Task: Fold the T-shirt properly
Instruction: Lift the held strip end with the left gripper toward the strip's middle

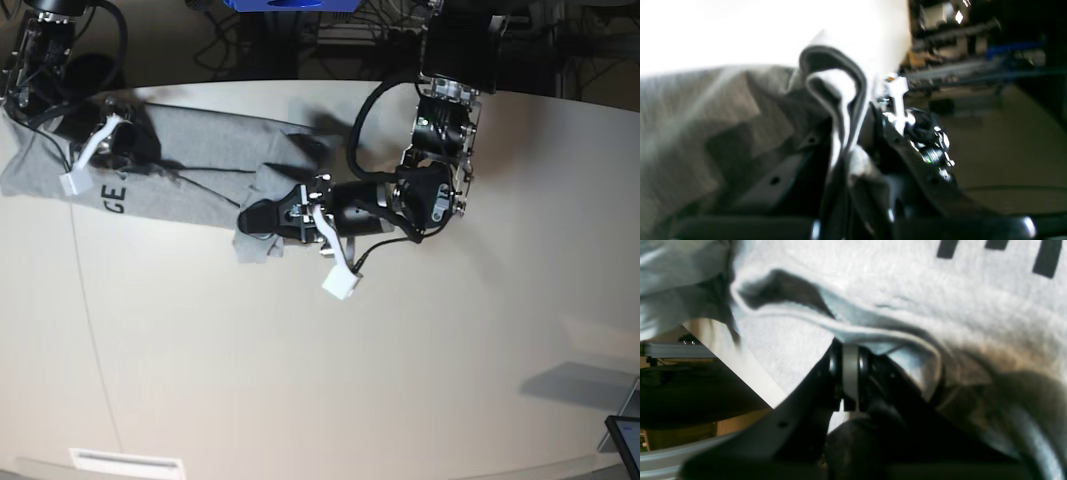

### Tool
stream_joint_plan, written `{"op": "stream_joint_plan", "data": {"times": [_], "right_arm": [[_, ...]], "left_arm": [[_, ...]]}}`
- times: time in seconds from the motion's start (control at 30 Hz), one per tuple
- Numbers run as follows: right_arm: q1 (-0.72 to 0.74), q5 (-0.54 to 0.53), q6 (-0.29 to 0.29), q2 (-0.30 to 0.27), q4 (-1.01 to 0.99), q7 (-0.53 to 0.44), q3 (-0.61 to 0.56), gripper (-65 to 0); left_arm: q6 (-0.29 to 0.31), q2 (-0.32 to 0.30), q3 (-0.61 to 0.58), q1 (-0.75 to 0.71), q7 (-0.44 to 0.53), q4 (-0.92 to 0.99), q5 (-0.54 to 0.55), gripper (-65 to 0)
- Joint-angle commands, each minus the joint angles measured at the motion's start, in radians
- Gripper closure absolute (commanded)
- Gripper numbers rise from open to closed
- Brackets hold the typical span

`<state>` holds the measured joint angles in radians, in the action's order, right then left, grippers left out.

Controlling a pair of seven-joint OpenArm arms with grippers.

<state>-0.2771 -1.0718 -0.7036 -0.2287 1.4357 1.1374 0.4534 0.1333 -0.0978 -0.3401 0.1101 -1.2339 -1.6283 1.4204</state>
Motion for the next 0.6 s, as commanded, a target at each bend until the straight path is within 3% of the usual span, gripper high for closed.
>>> {"op": "stream_joint_plan", "data": {"times": [0.0,0.37,0.57], "right_arm": [[-0.001,0.026,0.005,-0.013,0.006,0.014,0.002,-0.1],[-0.001,0.026,0.005,-0.013,0.006,0.011,0.002,-0.1],[-0.001,0.026,0.005,-0.013,0.006,0.01,0.002,-0.1]], "left_arm": [[0.009,0.002,-0.006,0.03,0.007,0.003,0.03,0.0],[0.012,0.022,-0.19,0.152,0.009,0.171,0.03,0.0],[0.012,0.039,-0.202,0.164,0.01,0.21,0.029,0.0]]}}
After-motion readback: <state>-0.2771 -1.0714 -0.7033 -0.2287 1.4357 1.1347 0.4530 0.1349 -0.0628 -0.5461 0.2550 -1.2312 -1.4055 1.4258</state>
